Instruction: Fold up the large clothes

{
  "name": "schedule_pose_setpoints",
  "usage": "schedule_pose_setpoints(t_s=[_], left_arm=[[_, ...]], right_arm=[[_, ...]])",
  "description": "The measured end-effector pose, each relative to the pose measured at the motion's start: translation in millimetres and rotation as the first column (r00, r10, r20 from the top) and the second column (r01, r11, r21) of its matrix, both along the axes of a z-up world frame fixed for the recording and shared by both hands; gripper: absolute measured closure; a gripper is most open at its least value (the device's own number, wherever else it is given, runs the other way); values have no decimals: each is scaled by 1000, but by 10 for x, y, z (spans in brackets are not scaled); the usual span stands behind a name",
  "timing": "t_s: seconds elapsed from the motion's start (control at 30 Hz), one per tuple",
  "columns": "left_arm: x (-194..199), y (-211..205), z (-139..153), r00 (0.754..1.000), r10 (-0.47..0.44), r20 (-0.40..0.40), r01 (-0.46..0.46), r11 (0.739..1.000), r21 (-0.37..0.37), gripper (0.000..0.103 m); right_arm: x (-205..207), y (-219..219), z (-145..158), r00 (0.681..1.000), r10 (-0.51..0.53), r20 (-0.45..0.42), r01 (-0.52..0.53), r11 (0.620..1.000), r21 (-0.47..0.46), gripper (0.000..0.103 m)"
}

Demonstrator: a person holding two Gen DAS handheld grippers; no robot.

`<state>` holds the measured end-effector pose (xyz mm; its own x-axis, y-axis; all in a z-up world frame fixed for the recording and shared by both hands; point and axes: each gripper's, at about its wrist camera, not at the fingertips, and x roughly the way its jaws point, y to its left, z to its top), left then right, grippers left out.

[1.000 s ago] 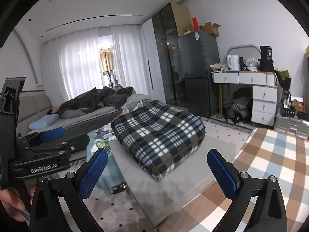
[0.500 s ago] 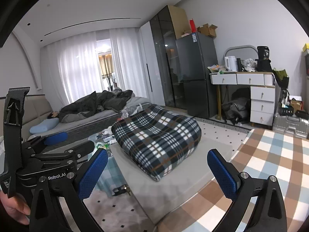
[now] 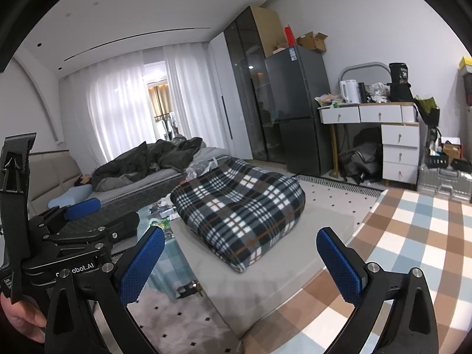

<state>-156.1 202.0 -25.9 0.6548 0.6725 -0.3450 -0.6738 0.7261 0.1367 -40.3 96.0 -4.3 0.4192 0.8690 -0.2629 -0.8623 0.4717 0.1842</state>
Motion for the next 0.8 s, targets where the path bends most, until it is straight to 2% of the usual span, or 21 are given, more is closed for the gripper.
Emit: schedule_pose_setpoints(t_s=[0.8], left_arm=[[-45,-88,6,1000,-19,7,19,1000,-11,16]], right_arm=[[-120,-88,108,1000,2,30,-3,1000,21,0]])
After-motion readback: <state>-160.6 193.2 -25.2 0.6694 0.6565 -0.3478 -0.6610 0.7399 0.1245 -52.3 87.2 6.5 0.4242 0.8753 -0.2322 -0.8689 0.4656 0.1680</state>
